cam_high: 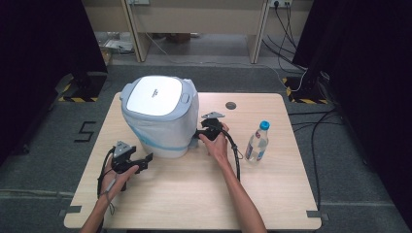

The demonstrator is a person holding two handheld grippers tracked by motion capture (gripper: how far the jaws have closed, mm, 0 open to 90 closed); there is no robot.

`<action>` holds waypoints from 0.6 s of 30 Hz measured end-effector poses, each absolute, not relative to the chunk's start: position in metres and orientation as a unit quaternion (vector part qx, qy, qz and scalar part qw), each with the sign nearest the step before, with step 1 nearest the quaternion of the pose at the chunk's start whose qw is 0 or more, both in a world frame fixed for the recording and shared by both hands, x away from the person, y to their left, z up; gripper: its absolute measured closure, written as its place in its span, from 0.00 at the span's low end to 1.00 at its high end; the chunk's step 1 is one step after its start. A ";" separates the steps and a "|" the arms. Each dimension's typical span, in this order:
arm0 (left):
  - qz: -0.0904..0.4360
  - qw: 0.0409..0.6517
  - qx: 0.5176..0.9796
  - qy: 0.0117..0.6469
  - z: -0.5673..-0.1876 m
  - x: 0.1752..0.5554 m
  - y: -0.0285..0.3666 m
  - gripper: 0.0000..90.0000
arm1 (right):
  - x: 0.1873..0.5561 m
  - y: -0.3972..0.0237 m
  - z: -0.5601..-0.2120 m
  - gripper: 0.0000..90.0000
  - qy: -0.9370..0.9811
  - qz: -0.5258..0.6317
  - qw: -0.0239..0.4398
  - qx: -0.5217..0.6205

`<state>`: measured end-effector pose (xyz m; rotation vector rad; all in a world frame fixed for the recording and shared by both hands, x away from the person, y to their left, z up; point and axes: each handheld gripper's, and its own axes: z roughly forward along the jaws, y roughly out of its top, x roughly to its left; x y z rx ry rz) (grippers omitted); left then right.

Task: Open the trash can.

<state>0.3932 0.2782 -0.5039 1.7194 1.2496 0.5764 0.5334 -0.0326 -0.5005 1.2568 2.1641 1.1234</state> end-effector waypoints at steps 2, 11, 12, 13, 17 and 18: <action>0.235 0.456 0.689 0.513 -0.504 0.395 0.279 0.22 | 0.532 -0.031 -0.498 0.35 0.783 0.390 0.198 0.443; 0.241 0.451 0.683 0.522 -0.504 0.398 0.285 0.20 | 0.530 -0.030 -0.507 0.50 0.791 0.372 0.198 0.444; 0.242 0.448 0.683 0.524 -0.505 0.398 0.284 0.19 | 0.528 -0.031 -0.507 0.51 0.793 0.377 0.197 0.436; 0.242 0.448 0.683 0.524 -0.505 0.398 0.284 0.19 | 0.528 -0.031 -0.507 0.51 0.793 0.377 0.197 0.436; 0.251 0.439 0.698 0.508 -0.506 0.397 0.274 0.19 | 0.514 -0.032 -0.508 0.51 0.806 0.390 0.166 0.414; 0.252 0.442 0.698 0.504 -0.507 0.397 0.272 0.20 | 0.506 -0.030 -0.508 0.51 0.811 0.390 0.165 0.404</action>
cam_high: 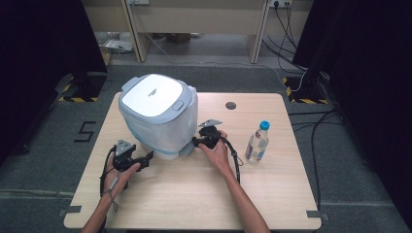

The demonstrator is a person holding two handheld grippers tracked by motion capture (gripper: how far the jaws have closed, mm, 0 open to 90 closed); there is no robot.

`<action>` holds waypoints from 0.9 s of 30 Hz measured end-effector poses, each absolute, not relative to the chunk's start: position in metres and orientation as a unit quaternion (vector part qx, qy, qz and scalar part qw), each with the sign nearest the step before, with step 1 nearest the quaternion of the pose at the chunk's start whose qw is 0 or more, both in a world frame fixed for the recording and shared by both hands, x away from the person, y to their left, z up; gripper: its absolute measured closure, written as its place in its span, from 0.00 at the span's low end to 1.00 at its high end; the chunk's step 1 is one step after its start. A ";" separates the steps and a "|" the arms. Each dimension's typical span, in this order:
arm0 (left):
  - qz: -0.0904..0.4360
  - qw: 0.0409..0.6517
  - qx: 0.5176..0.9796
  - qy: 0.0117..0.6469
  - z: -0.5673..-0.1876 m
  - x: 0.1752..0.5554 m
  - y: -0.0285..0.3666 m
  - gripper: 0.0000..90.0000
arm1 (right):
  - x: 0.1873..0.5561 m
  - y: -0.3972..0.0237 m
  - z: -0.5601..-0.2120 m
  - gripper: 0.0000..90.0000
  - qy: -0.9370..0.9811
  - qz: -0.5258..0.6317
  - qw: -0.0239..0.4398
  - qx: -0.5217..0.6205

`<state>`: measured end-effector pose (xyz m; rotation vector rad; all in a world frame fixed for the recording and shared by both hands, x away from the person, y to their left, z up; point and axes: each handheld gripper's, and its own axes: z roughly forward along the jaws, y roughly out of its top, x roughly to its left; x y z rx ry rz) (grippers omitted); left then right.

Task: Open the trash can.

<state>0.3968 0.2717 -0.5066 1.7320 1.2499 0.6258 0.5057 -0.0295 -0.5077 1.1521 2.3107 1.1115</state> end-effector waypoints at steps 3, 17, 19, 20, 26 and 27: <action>0.242 0.457 0.701 0.491 -0.508 0.395 0.270 0.23 | 0.491 -0.024 -0.506 0.51 0.817 0.387 0.171 0.392; 0.221 0.470 0.716 0.466 -0.510 0.394 0.261 0.23 | 0.467 -0.009 -0.511 0.52 0.816 0.405 0.134 0.391; 0.219 0.471 0.716 0.466 -0.512 0.394 0.260 0.23 | 0.464 -0.008 -0.512 0.55 0.818 0.407 0.128 0.385; 0.219 0.471 0.718 0.464 -0.514 0.394 0.260 0.23 | 0.461 -0.007 -0.512 0.56 0.820 0.406 0.123 0.386; 0.192 0.504 0.720 0.436 -0.514 0.392 0.253 0.29 | 0.446 -0.001 -0.514 0.50 0.816 0.418 0.103 0.385; 0.190 0.507 0.721 0.432 -0.514 0.391 0.250 0.31 | 0.444 0.001 -0.515 0.45 0.817 0.420 0.097 0.383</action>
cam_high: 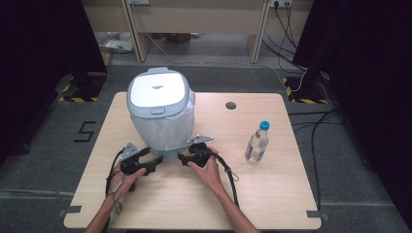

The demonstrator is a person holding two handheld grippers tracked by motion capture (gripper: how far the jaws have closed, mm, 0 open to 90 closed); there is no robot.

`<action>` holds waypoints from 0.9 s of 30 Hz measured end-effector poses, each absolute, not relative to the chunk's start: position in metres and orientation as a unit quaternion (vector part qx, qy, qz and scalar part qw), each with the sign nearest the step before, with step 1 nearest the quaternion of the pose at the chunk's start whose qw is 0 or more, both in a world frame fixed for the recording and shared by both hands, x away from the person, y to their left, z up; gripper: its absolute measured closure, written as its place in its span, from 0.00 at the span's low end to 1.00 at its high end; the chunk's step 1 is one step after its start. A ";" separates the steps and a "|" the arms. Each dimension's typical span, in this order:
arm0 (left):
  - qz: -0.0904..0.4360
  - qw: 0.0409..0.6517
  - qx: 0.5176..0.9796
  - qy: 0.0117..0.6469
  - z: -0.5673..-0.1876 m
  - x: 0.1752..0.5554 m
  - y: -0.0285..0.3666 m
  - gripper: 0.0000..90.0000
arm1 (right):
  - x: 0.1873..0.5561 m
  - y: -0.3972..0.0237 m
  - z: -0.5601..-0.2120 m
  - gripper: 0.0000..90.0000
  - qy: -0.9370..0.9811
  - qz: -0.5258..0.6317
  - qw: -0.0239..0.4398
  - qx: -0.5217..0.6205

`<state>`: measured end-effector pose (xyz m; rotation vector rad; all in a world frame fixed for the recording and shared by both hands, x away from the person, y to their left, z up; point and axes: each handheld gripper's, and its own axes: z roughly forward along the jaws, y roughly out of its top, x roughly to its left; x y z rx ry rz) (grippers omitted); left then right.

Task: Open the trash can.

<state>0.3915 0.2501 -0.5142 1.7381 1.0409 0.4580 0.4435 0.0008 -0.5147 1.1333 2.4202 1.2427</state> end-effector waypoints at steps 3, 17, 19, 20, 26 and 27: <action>0.200 0.495 0.733 0.422 -0.516 0.389 0.245 0.30 | 0.437 0.007 -0.516 0.40 0.827 0.408 0.104 0.374; 0.197 0.482 0.729 0.444 -0.508 0.375 0.248 0.25 | 0.417 -0.051 -0.508 0.28 0.813 0.399 0.156 0.395; 0.199 0.482 0.728 0.445 -0.506 0.373 0.249 0.28 | 0.414 -0.056 -0.508 0.27 0.815 0.393 0.164 0.392; 0.200 0.480 0.728 0.446 -0.504 0.371 0.249 0.30 | 0.412 -0.058 -0.508 0.27 0.815 0.391 0.163 0.396; 0.211 0.483 0.718 0.454 -0.492 0.364 0.254 0.63 | 0.402 -0.079 -0.512 0.27 0.816 0.377 0.181 0.399; 0.215 0.485 0.717 0.452 -0.490 0.363 0.255 0.69 | 0.400 -0.083 -0.513 0.27 0.817 0.375 0.180 0.400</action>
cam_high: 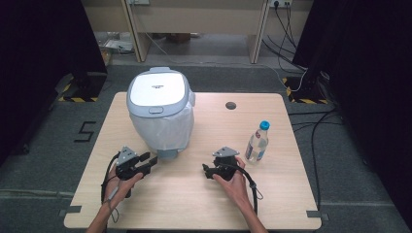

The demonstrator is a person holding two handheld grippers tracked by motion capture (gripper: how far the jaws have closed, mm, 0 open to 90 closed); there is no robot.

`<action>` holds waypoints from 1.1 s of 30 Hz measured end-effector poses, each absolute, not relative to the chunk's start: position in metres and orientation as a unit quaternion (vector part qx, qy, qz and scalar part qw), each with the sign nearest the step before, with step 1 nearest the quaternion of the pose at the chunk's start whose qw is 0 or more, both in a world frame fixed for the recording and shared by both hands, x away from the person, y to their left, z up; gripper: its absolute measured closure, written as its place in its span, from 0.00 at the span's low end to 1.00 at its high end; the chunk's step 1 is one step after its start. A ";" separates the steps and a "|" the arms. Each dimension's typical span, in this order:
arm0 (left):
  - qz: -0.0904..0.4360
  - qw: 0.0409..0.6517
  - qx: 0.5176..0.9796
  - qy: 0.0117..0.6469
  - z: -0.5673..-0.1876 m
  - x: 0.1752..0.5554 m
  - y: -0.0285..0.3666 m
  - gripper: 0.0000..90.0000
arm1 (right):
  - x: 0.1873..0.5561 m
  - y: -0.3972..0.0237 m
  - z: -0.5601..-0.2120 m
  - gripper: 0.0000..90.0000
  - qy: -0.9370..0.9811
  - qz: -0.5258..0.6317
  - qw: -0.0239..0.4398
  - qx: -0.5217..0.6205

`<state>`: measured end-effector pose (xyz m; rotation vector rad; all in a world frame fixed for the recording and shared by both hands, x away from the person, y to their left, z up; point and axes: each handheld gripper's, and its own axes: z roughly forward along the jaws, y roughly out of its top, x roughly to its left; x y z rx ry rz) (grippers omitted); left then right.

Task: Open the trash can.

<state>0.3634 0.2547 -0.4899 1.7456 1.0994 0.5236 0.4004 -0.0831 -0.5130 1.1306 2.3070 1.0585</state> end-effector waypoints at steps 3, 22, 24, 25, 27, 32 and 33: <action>0.226 0.490 0.711 0.450 -0.484 0.361 0.256 0.85 | 0.396 -0.094 -0.515 0.27 0.814 0.372 0.184 0.406; 0.190 0.535 0.698 0.437 -0.428 0.349 0.261 0.99 | 0.389 -0.112 -0.518 0.26 0.815 0.353 0.187 0.421; 0.187 0.541 0.697 0.432 -0.419 0.349 0.260 0.99 | 0.389 -0.112 -0.518 0.26 0.815 0.352 0.187 0.421; 0.186 0.542 0.698 0.429 -0.415 0.349 0.259 0.99 | 0.389 -0.112 -0.518 0.26 0.815 0.352 0.185 0.422; 0.185 0.543 0.701 0.424 -0.407 0.350 0.258 1.00 | 0.389 -0.112 -0.518 0.25 0.815 0.353 0.185 0.422; 0.187 0.548 0.702 0.415 -0.392 0.351 0.258 0.99 | 0.390 -0.112 -0.518 0.25 0.816 0.354 0.185 0.417; 0.184 0.551 0.701 0.413 -0.390 0.350 0.258 0.99 | 0.390 -0.113 -0.518 0.25 0.817 0.354 0.185 0.416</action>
